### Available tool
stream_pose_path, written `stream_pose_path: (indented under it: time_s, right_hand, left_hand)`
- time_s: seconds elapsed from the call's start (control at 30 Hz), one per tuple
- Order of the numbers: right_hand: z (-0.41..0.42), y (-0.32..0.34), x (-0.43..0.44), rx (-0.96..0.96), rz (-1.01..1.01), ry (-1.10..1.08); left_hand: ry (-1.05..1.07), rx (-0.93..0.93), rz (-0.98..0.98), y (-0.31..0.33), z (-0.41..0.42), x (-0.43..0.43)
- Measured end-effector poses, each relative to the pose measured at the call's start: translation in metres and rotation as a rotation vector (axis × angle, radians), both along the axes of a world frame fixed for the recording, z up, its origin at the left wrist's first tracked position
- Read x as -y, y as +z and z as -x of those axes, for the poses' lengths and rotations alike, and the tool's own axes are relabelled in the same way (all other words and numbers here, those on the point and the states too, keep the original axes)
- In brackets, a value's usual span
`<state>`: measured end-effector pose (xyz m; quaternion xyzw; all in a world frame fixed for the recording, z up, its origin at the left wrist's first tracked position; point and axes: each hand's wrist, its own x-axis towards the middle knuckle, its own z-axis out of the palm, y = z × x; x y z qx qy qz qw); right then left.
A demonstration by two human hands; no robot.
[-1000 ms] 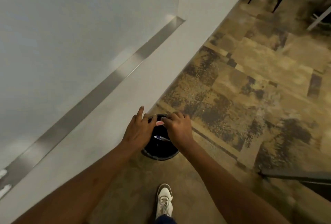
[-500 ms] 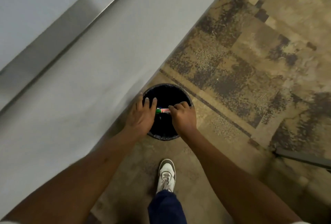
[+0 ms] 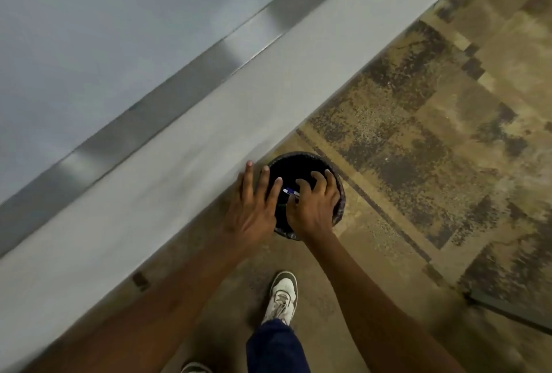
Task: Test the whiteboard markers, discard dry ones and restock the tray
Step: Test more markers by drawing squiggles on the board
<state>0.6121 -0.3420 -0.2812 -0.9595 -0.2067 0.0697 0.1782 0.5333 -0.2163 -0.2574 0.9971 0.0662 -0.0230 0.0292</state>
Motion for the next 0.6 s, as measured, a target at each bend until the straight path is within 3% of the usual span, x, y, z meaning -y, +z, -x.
stream_pose_path:
  time_s: [0.3, 0.6]
  right_hand:
    - [0.070, 0.157, -0.077, 0.170, -0.277, 0.240]
    - [0.186, 0.243, -0.187, 0.270, -0.343, 0.607]
  left_hand:
    - [0.196, 0.253, -0.039, 0.166, 0.065, -0.062]
    - [0.410, 0.287, -0.150, 0.252, 0.228, -0.149]
